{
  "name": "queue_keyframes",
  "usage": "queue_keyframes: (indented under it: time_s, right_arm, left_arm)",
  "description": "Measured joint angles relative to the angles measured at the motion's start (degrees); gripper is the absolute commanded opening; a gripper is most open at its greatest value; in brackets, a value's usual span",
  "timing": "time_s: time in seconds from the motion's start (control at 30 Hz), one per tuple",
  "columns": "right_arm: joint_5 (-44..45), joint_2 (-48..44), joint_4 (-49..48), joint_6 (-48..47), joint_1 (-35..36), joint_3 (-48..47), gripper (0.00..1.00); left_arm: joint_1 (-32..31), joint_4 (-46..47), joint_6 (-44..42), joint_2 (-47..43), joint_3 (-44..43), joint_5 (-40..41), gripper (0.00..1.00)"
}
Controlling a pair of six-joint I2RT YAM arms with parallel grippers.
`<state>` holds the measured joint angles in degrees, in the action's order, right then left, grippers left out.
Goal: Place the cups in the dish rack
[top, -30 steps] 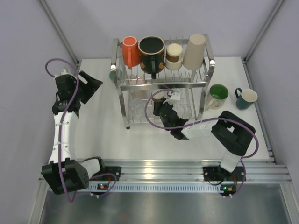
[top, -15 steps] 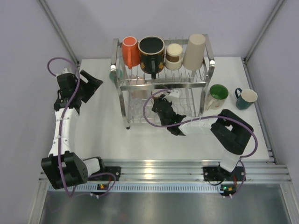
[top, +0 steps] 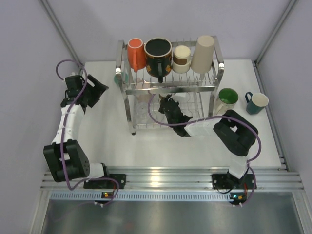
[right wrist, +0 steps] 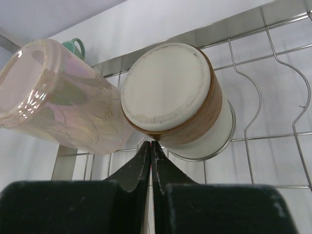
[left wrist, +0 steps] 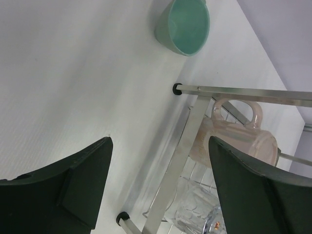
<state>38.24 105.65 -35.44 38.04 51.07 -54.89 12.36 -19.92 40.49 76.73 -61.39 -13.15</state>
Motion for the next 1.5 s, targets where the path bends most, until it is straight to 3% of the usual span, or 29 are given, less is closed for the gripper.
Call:
queue_keyframes:
  time_s: [0.43,0.77,1.13,1.5]
  right_arm:
    - [-2.6,0.0,-2.67,-5.35,-1.14,-0.57,0.0]
    - [-8.04,-0.55,-2.54,-6.97,-1.44,-0.72,0.0]
    - [-16.41,-7.21,-2.69,-6.78,-1.29,7.04,0.0]
    - [-21.77,-11.23,-4.02,-5.9,0.35,12.72,0.0]
  left_arm:
    - [-0.76,5.55,-1.75,14.03,-2.43,-2.01,0.84]
    - [-2.29,8.04,-3.54,23.34,-10.75,-3.06,0.83]
    - [-2.56,9.07,-4.22,34.97,-20.57,-4.74,0.81]
    - [-3.72,9.35,-3.78,42.32,-25.49,-6.58,0.72]
